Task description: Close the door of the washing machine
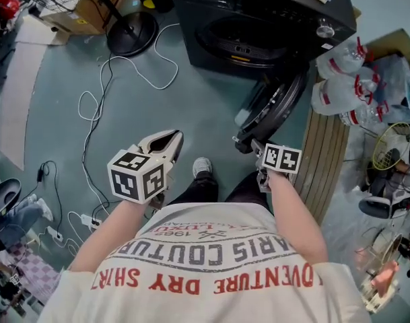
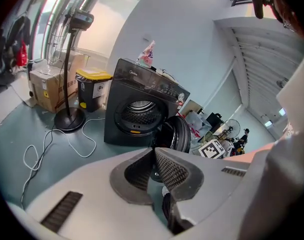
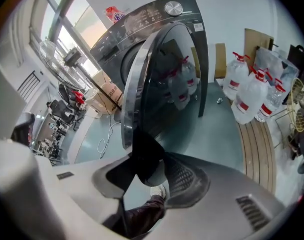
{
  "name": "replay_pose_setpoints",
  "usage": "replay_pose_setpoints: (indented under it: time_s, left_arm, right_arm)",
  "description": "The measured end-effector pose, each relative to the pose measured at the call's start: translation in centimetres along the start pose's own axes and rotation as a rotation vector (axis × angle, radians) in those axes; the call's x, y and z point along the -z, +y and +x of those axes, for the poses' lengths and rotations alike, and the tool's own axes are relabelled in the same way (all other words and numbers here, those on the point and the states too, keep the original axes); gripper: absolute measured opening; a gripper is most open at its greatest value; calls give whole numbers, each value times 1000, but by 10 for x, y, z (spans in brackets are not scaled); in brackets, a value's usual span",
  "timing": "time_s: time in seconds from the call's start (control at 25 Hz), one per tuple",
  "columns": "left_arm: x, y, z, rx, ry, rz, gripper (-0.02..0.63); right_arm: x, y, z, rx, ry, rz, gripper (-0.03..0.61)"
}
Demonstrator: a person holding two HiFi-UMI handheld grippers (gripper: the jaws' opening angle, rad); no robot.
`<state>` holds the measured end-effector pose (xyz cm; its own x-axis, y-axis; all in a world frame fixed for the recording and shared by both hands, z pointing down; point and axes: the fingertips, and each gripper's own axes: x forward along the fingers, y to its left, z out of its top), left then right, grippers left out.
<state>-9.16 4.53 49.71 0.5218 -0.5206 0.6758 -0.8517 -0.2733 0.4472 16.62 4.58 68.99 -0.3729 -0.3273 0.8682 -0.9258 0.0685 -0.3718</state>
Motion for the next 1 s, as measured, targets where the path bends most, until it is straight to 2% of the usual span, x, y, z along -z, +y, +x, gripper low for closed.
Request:
replay_pose_setpoints:
  time_s: [0.2, 0.4, 0.72, 1.0]
  left_arm:
    - [3, 26, -10, -39, -11, -39, 38]
    - [5, 44, -23, -64, -36, -83, 38]
    - [10, 74, -41, -136, -46, -131, 38]
    - [7, 88, -49, -174, -52, -163, 38]
  right_arm:
    - [-14, 22, 18, -24, 21, 20, 192]
    - [-24, 43, 32, -11, 11, 71, 195]
    - [-50, 75, 57, -78, -5, 96, 213]
    - [-70, 110, 70, -164, 11, 4, 214]
